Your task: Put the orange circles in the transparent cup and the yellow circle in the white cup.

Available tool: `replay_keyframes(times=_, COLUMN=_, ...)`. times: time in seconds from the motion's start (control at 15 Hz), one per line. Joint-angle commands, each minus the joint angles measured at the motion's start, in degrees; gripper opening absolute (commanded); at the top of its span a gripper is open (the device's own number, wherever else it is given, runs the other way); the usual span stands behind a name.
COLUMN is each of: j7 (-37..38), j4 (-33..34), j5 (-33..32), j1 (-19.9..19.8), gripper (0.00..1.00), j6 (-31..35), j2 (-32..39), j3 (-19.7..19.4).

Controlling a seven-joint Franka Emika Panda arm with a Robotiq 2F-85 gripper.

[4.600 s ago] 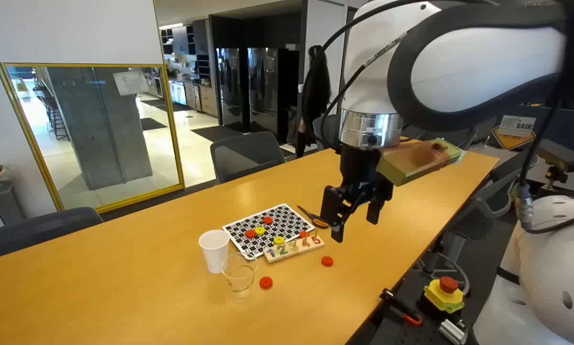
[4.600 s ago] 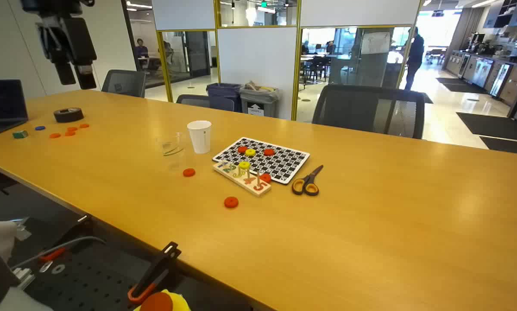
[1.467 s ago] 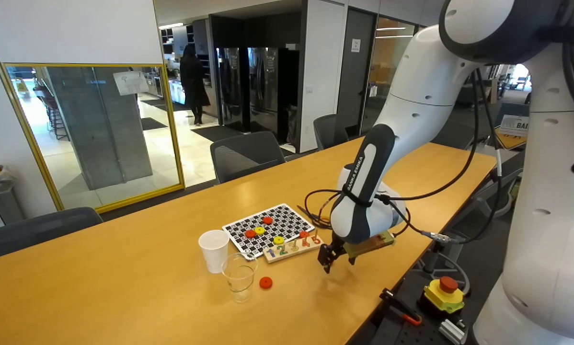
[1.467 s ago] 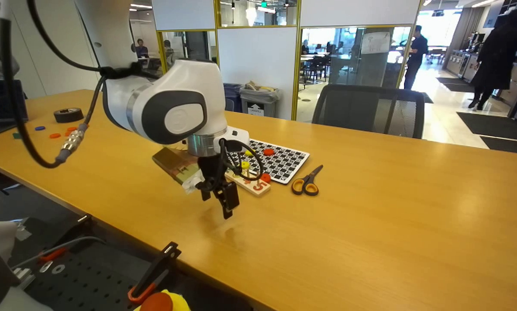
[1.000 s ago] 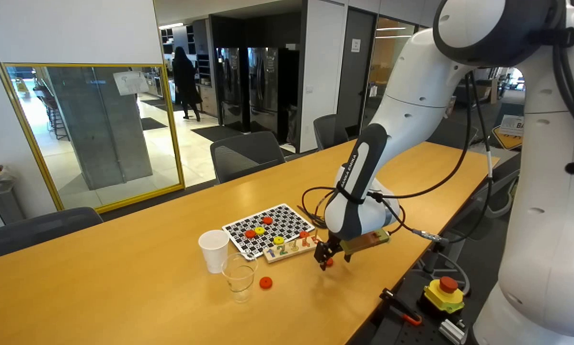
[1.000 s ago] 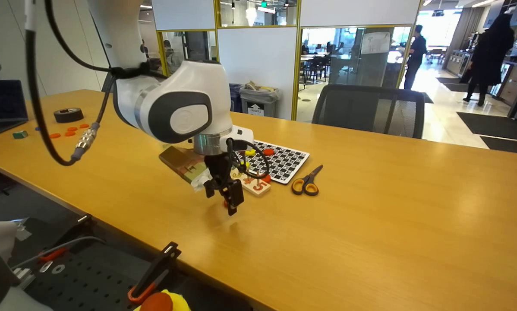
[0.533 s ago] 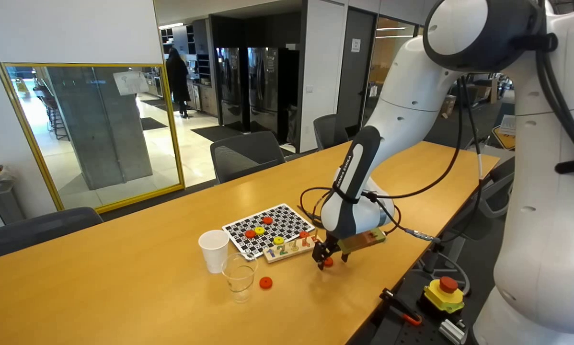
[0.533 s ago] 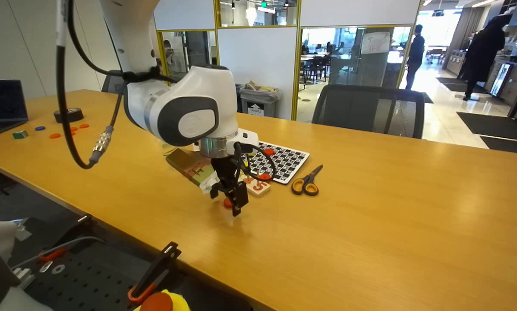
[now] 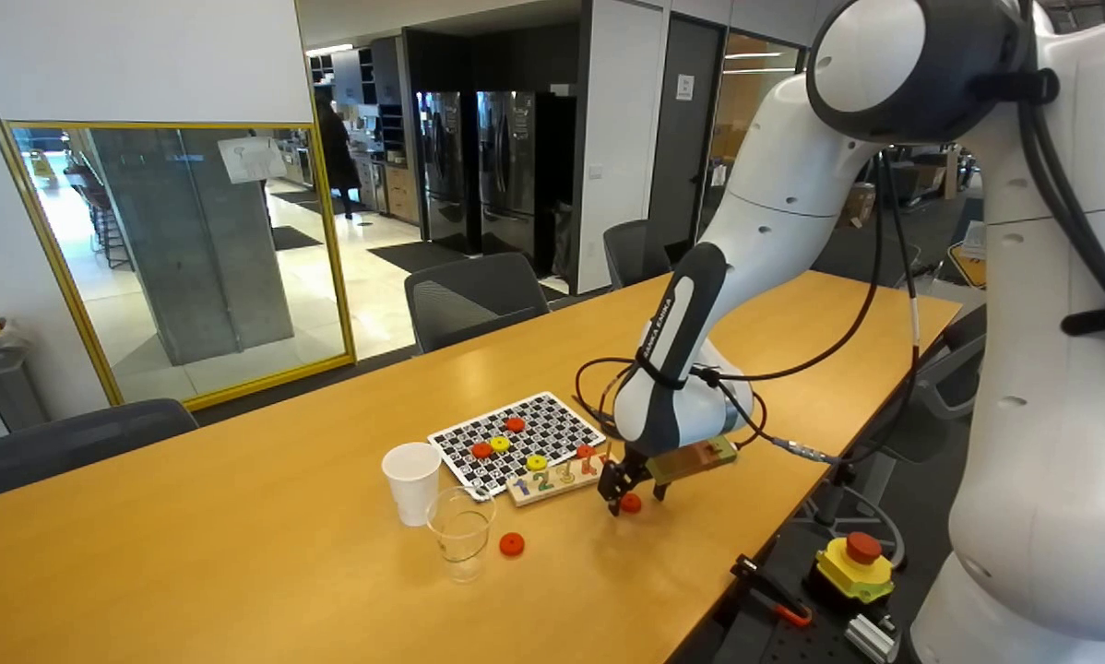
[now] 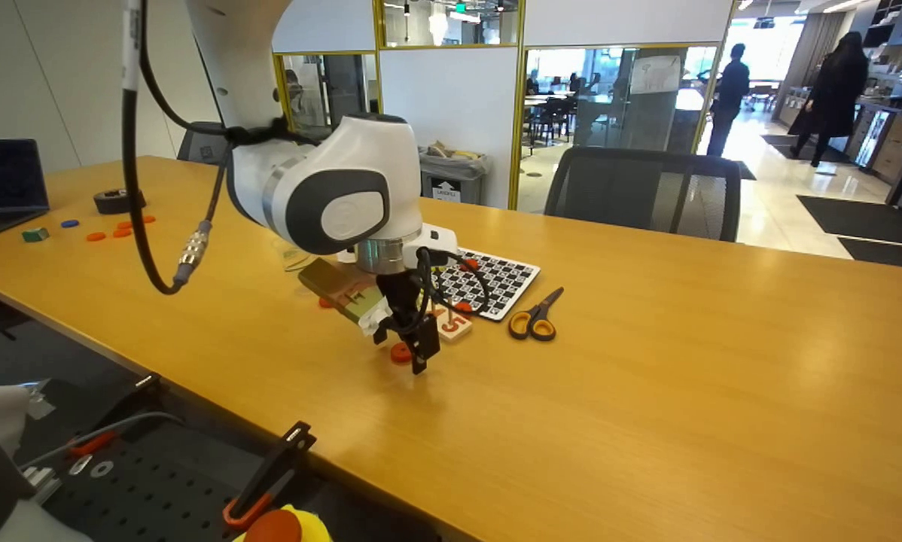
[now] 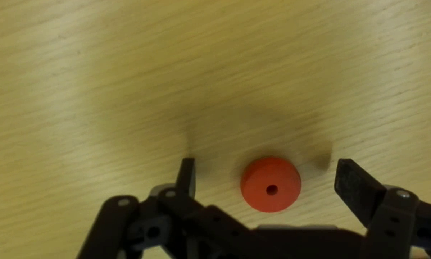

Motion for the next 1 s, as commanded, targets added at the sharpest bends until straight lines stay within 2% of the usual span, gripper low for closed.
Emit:
replay_keyframes(times=0.0, j7=-1.68, j4=1.35, j5=1.58, j1=-1.20, gripper=0.75, j6=-0.72, j2=0.55, j3=1.26)
replay_keyframes(times=0.07, j7=-2.06, j4=1.36, j5=1.78, j1=-1.74, gripper=0.74, j6=-0.87, j2=0.48, j3=1.88)
replay_keyframes(times=0.27, j7=-0.72, j4=0.92, j5=1.32, j1=-0.15, gripper=0.49, j6=-2.77, j2=-0.93, j3=0.30)
replay_keyframes(times=0.53, j7=0.67, j4=0.44, j5=0.52, j1=2.37, gripper=0.20, j6=-6.47, j2=-3.28, j3=-2.63)
replay_keyframes(times=0.6, j7=0.86, j4=0.47, j5=0.39, j1=2.90, gripper=0.18, j6=-7.62, j2=-3.82, j3=-3.08)
replay_keyframes(times=0.73, j7=2.10, j4=0.58, j5=-0.50, j1=5.07, gripper=0.20, j6=-10.01, j2=-4.86, j3=-4.79)
replay_keyframes(times=0.93, j7=5.68, j4=0.30, j5=-3.66, j1=10.03, gripper=0.20, j6=-12.53, j2=-8.12, j3=-7.99)
